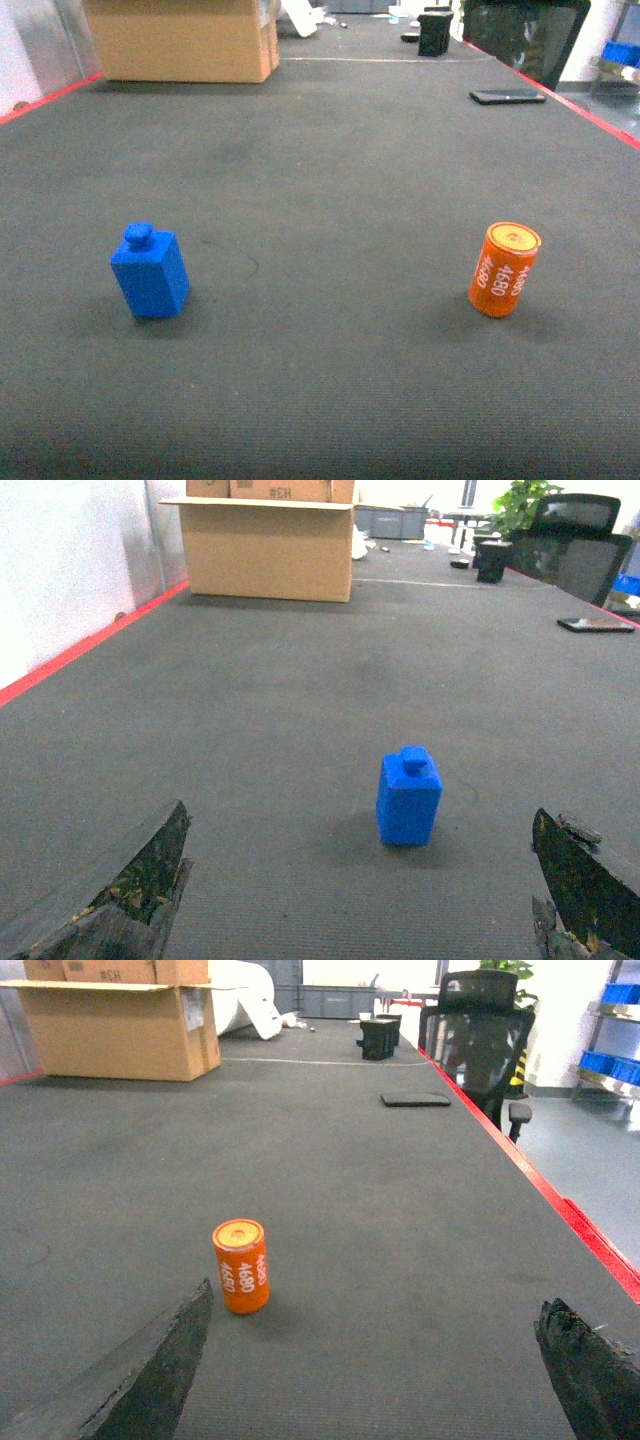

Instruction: Sort blue parts and orange caps into right shelf containers

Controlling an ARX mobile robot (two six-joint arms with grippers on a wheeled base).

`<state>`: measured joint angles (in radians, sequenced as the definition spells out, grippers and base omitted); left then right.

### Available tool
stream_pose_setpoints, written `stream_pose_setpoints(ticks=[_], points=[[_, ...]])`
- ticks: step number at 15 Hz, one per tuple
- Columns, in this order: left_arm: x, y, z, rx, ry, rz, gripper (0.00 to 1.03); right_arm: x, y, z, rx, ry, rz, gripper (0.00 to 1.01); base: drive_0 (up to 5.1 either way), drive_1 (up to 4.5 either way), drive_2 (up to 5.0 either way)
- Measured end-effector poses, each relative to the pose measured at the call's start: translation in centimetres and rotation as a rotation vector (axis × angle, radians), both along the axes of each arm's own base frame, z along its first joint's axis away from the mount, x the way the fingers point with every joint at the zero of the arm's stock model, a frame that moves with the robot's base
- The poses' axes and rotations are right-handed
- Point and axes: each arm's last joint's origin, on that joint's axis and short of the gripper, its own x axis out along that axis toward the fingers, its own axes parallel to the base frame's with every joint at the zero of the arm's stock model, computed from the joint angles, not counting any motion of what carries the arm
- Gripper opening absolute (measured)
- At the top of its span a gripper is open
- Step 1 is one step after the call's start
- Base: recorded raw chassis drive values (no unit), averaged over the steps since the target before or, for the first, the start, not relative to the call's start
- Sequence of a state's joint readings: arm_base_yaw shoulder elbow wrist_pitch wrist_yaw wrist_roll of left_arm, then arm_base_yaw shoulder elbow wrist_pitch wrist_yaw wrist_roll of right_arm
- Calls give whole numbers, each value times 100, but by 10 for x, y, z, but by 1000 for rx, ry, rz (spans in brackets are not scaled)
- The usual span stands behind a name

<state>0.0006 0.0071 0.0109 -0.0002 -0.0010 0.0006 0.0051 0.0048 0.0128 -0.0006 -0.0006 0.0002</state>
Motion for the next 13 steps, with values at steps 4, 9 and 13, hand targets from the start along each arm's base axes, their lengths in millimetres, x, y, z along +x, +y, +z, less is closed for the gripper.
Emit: stream_pose_setpoints(ticks=[4, 9, 13], points=[[0, 0, 0, 0, 2, 0, 98, 0, 0, -1, 0, 6, -1, 98, 0, 0, 0], [0, 0, 0, 0, 4, 0, 98, 0, 0, 0, 0, 5, 0, 98, 0, 0, 0], [0, 0, 0, 0, 4, 0, 98, 0, 0, 0, 0, 5, -1, 98, 0, 0, 0]])
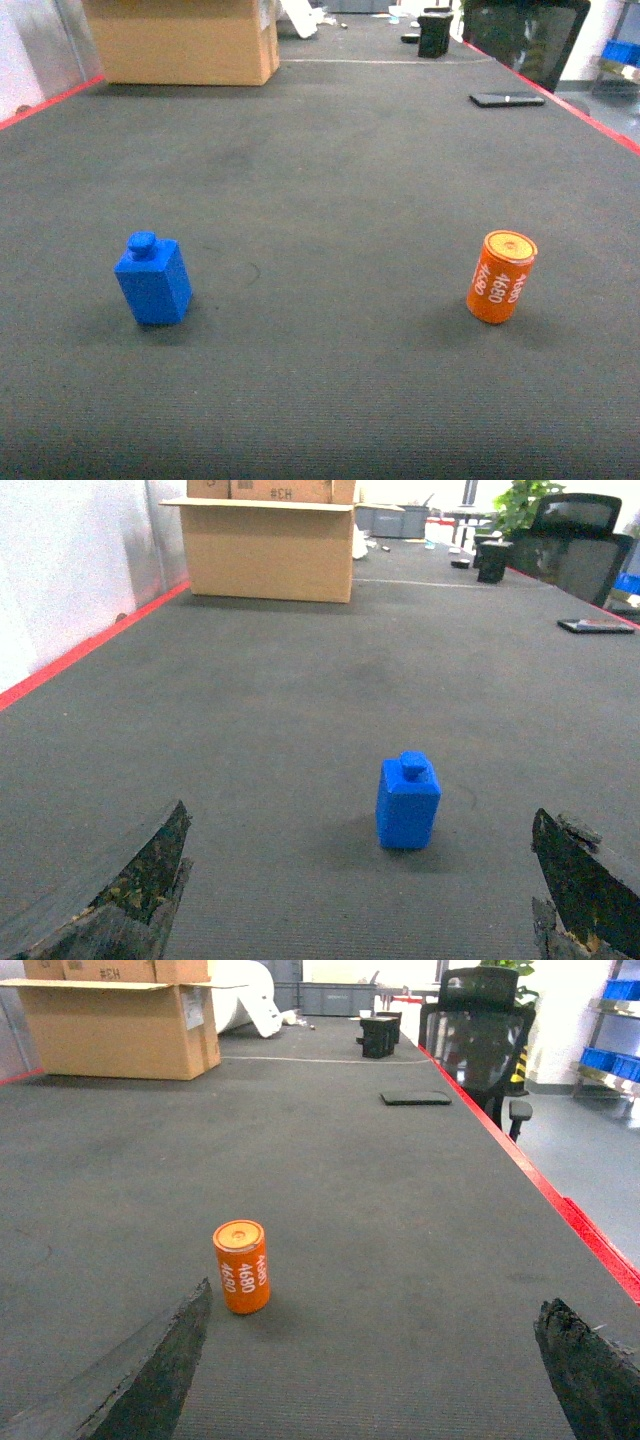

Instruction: Sort blue parts and orange caps into right shelf containers

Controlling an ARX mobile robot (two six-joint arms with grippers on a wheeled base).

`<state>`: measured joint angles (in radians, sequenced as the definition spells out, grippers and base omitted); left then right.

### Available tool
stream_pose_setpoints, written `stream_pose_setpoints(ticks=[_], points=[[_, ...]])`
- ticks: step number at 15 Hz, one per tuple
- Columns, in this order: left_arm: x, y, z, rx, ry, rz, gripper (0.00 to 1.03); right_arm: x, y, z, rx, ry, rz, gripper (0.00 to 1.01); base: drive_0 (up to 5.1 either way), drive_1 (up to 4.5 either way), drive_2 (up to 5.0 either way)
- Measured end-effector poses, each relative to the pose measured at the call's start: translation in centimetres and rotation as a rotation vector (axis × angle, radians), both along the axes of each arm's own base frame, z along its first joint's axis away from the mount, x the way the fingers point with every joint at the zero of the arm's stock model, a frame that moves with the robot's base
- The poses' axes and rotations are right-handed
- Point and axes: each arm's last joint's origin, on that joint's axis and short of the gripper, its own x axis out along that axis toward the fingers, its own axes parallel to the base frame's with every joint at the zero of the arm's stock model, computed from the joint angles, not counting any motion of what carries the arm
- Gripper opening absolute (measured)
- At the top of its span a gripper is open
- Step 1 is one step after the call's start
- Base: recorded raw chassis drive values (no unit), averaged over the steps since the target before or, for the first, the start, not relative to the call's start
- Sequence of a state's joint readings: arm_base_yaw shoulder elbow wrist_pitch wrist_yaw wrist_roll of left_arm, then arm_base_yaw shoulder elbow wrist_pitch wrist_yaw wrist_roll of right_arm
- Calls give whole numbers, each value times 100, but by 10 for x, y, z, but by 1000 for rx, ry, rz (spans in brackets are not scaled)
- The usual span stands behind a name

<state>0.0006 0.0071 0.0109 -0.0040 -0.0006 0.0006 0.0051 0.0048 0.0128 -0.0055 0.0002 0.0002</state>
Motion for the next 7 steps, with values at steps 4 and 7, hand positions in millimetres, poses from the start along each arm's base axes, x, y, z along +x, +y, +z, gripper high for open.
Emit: stream_pose_setpoints(ticks=[4, 7], points=[[0, 0, 0, 0, 0, 0, 98, 0, 0, 0, 0, 0, 0, 98, 0, 0, 0], [0, 0, 0, 0, 0, 0, 98, 0, 0, 0, 0, 0, 0, 98, 0, 0, 0]])
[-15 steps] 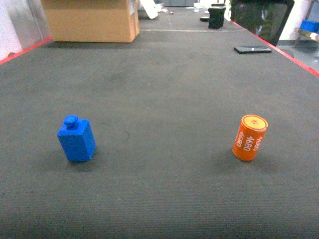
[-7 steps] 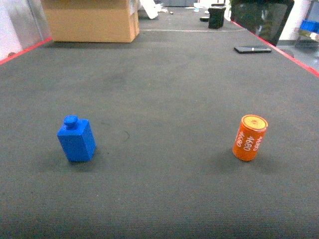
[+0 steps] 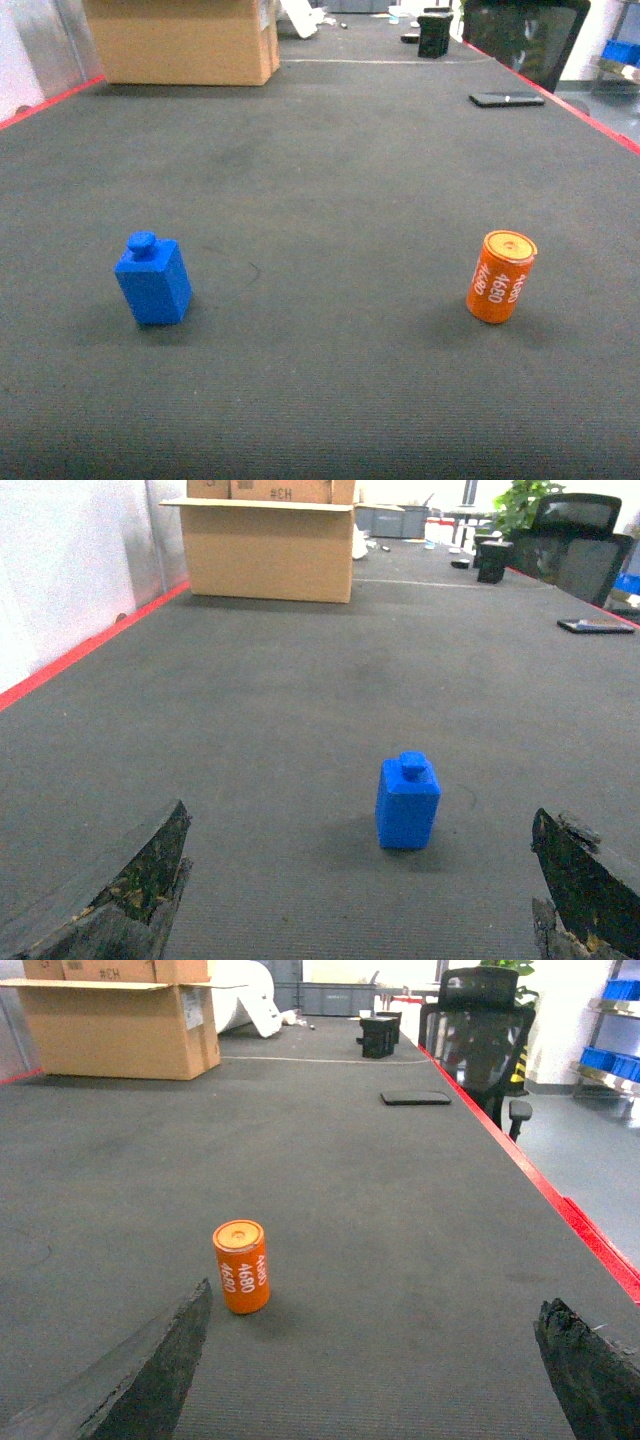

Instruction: Sort blue parts and orange caps into right shelf containers

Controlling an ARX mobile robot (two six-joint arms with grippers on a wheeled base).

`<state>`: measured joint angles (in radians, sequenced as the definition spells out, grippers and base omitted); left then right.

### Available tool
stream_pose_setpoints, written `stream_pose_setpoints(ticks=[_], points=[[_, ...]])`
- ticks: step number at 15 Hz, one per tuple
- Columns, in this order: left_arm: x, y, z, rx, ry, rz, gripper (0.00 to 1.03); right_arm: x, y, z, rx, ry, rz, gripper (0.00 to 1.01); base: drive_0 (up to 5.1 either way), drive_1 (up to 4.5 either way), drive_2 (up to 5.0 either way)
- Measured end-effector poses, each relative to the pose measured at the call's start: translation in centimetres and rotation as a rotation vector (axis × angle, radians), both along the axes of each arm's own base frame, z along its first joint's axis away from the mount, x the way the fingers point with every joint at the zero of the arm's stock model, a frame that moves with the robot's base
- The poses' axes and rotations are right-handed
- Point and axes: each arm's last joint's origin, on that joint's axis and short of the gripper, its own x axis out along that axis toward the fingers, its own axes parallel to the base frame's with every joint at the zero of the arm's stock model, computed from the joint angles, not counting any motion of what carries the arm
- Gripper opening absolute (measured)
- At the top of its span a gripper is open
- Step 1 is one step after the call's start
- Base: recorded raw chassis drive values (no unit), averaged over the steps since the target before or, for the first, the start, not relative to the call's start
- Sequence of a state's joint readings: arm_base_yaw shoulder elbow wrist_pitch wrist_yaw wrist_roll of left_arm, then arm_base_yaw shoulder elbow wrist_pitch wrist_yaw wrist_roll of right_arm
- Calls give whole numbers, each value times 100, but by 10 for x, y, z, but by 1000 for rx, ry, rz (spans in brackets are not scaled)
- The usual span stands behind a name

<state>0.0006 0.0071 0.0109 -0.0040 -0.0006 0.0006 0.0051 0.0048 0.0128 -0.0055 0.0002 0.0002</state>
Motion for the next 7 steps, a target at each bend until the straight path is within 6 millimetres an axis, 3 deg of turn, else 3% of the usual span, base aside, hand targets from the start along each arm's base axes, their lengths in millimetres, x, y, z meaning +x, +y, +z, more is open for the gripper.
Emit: stream_pose_setpoints(ticks=[7], points=[[0, 0, 0, 0, 0, 0, 98, 0, 0, 0, 0, 0, 0, 98, 0, 0, 0]])
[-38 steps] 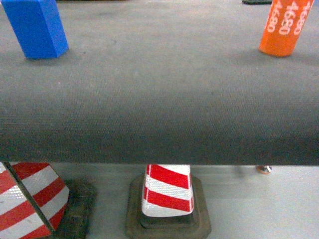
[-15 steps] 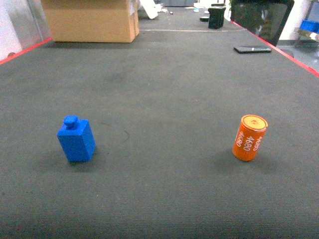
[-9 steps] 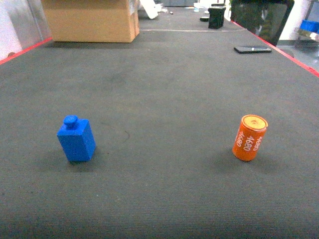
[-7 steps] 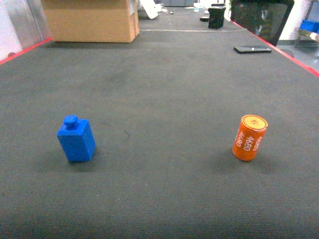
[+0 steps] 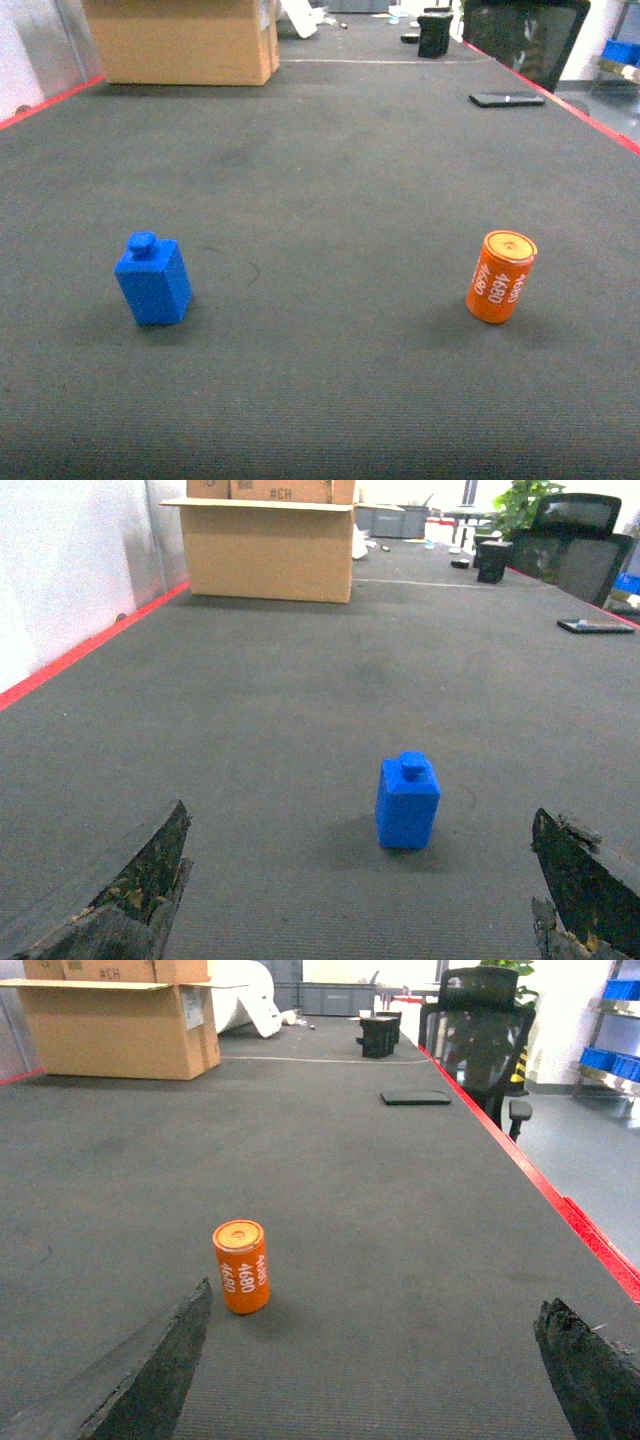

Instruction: Sort blue parts and orange caps into right shelf containers

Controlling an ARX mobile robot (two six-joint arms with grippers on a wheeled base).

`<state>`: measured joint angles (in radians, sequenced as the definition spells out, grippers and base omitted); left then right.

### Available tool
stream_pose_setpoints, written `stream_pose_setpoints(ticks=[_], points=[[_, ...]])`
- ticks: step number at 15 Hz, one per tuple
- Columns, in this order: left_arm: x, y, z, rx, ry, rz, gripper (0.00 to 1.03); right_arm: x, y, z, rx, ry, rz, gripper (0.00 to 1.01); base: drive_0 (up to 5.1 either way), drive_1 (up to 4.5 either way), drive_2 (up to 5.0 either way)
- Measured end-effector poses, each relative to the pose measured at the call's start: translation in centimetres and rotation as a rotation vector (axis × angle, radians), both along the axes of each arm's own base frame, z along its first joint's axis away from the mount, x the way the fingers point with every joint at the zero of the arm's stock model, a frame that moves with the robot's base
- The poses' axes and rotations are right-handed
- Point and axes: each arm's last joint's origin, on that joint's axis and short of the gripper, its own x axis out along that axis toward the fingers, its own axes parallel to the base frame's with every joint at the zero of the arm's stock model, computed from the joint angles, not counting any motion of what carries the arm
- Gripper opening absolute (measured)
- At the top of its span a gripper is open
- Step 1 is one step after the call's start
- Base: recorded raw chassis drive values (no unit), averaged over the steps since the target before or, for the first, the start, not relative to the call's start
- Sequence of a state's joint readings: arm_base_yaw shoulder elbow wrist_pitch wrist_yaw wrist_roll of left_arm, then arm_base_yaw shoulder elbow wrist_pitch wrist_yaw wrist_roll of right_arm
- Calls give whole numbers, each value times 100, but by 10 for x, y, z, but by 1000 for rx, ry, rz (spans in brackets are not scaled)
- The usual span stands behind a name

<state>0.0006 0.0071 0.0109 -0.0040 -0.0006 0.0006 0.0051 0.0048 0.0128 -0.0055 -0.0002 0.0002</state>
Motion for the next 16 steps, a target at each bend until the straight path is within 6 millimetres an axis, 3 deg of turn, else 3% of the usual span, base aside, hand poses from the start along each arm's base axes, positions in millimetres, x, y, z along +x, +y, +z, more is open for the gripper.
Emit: stream_pose_setpoints(ticks=[11, 12, 14, 16], points=[[0, 0, 0, 0, 0, 1, 98, 0, 0, 0, 0, 0, 0, 98, 0, 0, 0], [4, -4, -1, 6, 50, 119, 98, 0, 0, -2, -1, 32, -17, 98, 0, 0, 0], [34, -19, 14, 35, 63, 280, 98, 20, 28, 3, -4, 67, 48, 98, 0, 0, 0], [81, -22, 33, 12, 9, 288, 98, 53, 58, 22, 15, 29, 165, 98, 0, 0, 0]])
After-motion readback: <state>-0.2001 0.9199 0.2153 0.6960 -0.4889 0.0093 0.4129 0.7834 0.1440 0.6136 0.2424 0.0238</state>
